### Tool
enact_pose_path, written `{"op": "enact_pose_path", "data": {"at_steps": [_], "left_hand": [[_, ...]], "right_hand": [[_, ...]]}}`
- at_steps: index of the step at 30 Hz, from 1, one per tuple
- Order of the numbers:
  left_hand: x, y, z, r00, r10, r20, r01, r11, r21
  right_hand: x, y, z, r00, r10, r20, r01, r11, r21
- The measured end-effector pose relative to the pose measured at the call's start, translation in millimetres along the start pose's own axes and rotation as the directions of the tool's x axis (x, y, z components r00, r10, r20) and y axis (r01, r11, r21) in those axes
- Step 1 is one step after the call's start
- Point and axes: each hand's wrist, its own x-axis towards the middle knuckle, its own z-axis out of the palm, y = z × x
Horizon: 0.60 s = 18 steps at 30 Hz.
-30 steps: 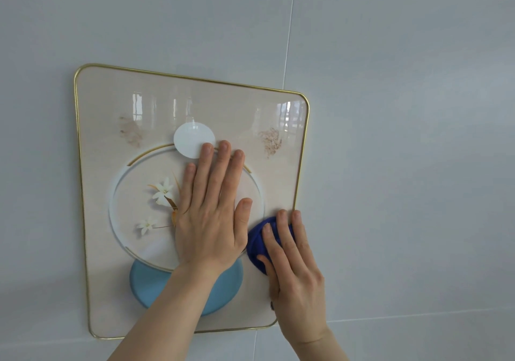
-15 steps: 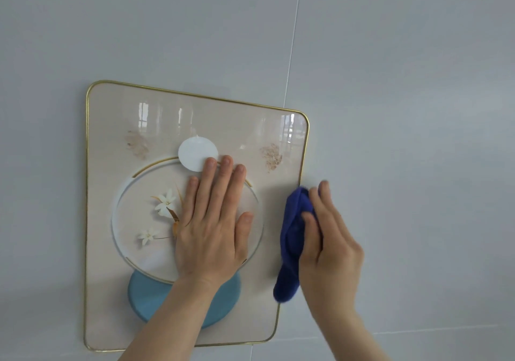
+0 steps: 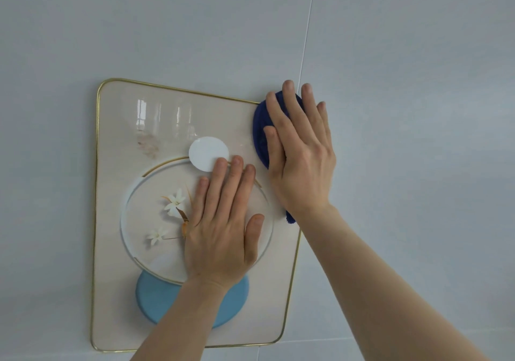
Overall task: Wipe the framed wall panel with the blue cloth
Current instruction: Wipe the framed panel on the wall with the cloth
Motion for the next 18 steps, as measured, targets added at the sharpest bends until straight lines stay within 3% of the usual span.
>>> {"op": "enact_pose_path", "data": {"at_steps": [12, 18], "left_hand": [[1, 2, -2, 1.0, -0.001, -0.022, 0.0, 1.0, -0.019], [0, 1, -2, 0.999, 0.0, -0.033, 0.0, 1.0, -0.025]], "right_hand": [[-18, 5, 6, 0.996, -0.072, -0.047, 0.071, 0.997, -0.025], [-36, 8, 1, 0.997, -0.082, -0.005, 0.082, 0.996, 0.017]]}}
